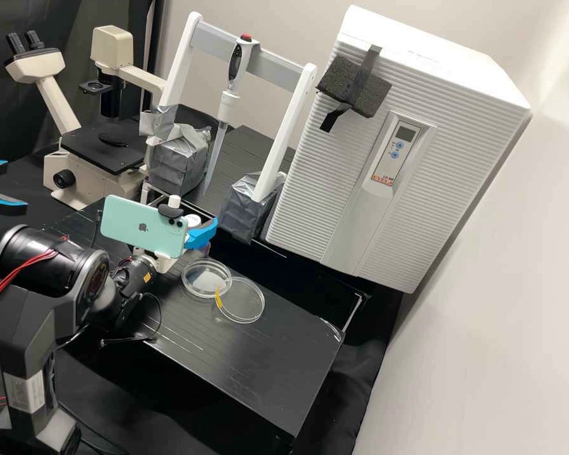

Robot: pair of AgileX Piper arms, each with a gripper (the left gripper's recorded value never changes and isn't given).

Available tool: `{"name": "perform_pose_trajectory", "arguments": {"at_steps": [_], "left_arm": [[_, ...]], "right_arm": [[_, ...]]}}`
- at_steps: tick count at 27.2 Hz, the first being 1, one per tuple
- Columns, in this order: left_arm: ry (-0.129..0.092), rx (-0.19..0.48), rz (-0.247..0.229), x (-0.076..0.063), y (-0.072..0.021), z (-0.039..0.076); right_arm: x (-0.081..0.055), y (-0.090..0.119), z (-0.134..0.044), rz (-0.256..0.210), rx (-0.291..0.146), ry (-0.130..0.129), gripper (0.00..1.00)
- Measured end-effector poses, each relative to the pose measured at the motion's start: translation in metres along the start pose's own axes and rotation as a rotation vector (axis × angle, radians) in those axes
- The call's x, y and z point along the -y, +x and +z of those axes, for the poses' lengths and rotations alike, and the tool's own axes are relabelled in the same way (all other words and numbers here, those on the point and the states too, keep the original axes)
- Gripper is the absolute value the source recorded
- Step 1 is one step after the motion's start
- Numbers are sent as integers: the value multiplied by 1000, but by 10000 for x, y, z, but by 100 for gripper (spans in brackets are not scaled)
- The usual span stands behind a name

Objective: Close the bottle

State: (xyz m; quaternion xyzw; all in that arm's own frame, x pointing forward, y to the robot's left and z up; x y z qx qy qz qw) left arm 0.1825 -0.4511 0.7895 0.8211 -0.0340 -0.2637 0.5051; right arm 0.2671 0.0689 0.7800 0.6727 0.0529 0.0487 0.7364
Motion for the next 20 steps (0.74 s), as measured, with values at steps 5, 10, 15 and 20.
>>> {"name": "perform_pose_trajectory", "arguments": {"at_steps": [5, 10, 15, 20], "left_arm": [[-16, -67, 61, -35, -17, -23], [30, -82, 75, -42, -9, -20], [32, -89, 79, -46, -10, -26], [44, -89, 79, -46, -10, -26]], "right_arm": [[-156, -194, -82, 75, -33, 14, 100], [-221, -353, -174, 104, -67, -23, 100], [-258, -505, -245, 139, -70, -43, 100], [-296, -601, -236, 152, -87, -25, 100]]}}
